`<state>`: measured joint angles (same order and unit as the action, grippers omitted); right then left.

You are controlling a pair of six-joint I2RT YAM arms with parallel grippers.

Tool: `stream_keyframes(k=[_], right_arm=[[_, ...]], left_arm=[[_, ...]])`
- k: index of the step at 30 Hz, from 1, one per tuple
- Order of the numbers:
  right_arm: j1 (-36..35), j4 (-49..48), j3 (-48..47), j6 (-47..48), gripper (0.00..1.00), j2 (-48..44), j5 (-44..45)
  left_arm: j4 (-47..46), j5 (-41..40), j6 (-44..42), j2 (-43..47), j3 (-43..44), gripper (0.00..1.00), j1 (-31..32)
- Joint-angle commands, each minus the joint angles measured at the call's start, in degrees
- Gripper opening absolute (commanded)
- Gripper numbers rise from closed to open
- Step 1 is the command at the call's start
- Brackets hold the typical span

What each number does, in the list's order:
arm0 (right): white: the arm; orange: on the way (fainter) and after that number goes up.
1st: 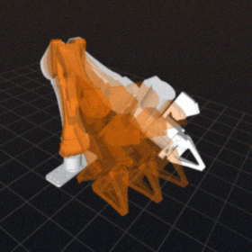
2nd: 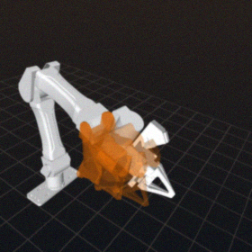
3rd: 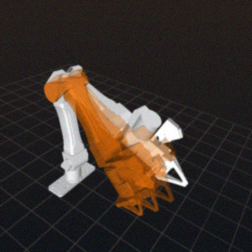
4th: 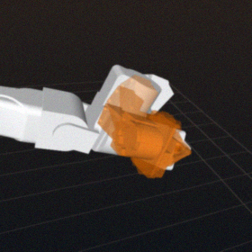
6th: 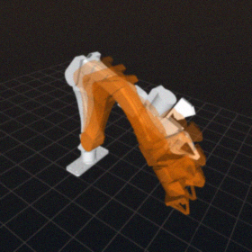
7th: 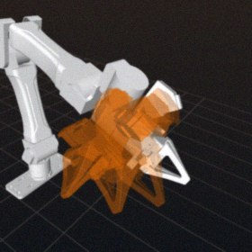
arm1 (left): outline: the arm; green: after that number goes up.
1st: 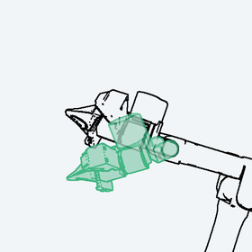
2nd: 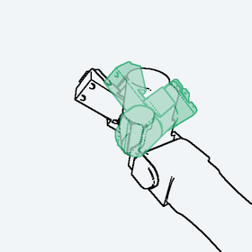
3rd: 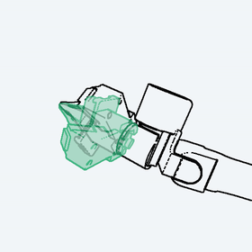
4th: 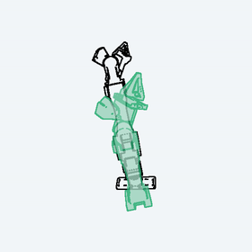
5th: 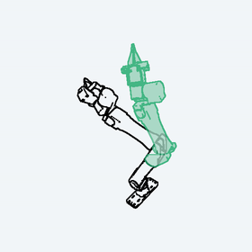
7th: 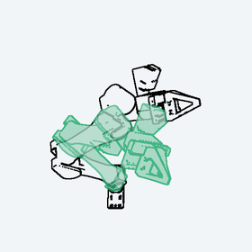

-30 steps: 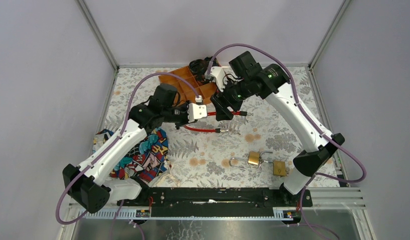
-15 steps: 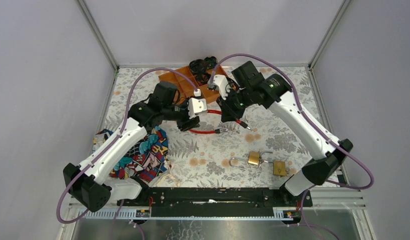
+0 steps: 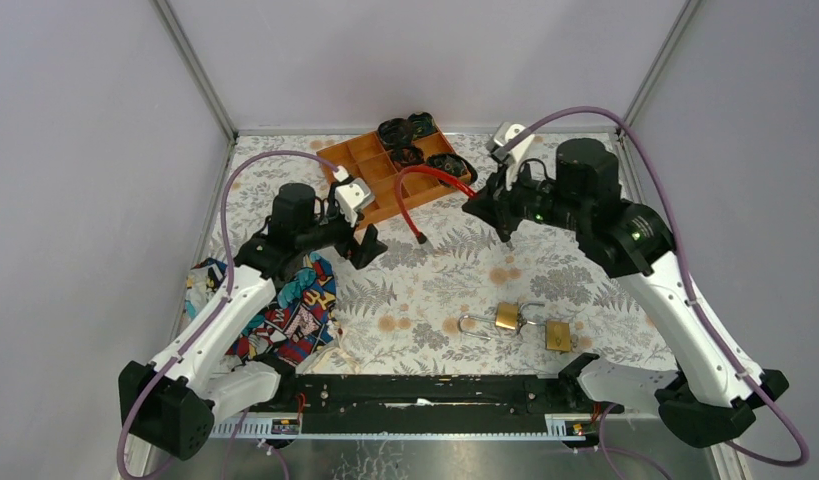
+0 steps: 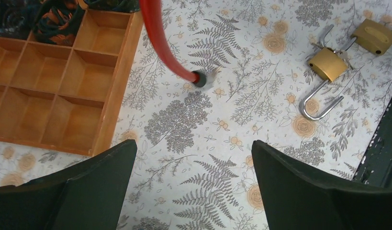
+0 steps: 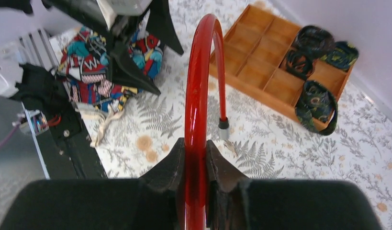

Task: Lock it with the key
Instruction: Pick up the lock from the center of the board.

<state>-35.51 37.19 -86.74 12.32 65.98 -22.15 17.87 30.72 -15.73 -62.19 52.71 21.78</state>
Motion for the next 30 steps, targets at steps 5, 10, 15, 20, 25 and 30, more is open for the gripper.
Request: stream_keyframes(k=[5, 10, 15, 20, 25, 30], right_arm=[[1.12, -15.22, -2.64, -8.42, 0.0, -3.57, -2.46], [1.05, -18.68, -3.78, -11.8, 0.0, -3.38, -6.47], [1.06, -22.59, -4.29, -17.65, 0.0, -2.54, -10.5], [1.06, -22.84, -4.86, -18.79, 0.0, -2.26, -12.01], [1.11, -22.34, -5.28, -19.31, 0.0, -2.15, -11.99], [1.1, -21.51, -5.96, -18.94, 0.0, -2.21, -11.46]], left_arm=[[-14.91, 1.81, 10.41, 1.73, -4.66, 0.98, -0.95], [-18.94, -5.76, 13.49, 1.27, -4.87, 0.96, -0.93], [-22.37, -15.23, 14.27, 0.91, -4.8, 0.79, -0.87], [-22.65, -12.53, 14.17, 0.46, -5.02, 0.73, -0.86], [-22.89, -3.17, 15.49, 0.05, -4.93, 0.82, -0.77], [-19.89, 3.66, 17.04, 0.42, -5.9, 0.83, -0.59]])
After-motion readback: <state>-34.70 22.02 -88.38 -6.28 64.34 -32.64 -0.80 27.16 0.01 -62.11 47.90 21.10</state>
